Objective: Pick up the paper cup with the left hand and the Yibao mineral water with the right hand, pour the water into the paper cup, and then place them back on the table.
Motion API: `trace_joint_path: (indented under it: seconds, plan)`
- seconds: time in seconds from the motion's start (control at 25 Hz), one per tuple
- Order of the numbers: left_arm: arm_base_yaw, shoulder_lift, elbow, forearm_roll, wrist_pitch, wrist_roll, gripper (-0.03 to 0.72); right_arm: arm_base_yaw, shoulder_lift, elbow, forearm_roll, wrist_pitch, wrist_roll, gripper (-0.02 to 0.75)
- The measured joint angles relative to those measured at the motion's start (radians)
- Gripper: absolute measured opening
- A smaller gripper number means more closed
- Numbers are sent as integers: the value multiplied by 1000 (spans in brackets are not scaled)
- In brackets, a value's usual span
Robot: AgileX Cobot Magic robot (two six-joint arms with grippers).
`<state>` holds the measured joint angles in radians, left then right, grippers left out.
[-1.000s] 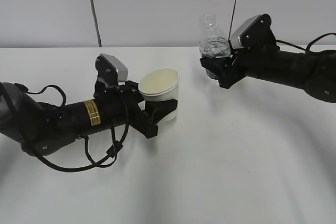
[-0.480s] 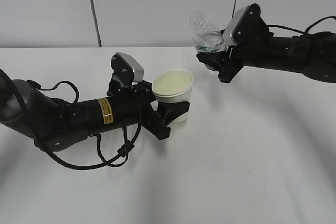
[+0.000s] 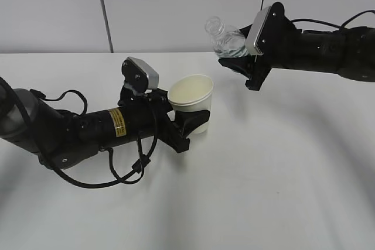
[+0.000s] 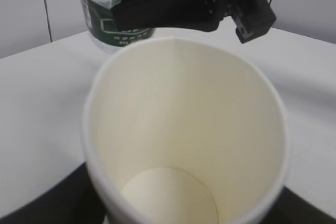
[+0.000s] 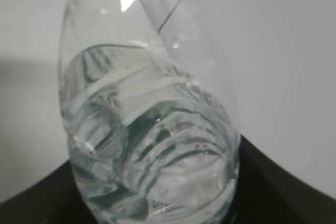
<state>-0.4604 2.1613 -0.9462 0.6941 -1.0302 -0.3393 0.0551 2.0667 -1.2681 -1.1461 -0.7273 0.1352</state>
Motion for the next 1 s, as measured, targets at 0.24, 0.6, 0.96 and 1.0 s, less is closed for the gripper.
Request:
trace_joint_path:
  seconds: [0.24, 0.6, 0.96, 1.0]
  plan:
    - [0, 0, 0, -8, 1, 0, 403, 0, 0, -29, -41, -16, -36, 469]
    - [0, 0, 0, -10, 1, 0, 402, 0, 0, -31, -70, -21, -166, 469]
    - [0, 0, 0, -10, 2, 0, 402, 0, 0, -53, -73, -1, -231, 468]
    - [0, 0, 0, -10, 2, 0, 402, 0, 0, -55, -73, 2, -231, 468]
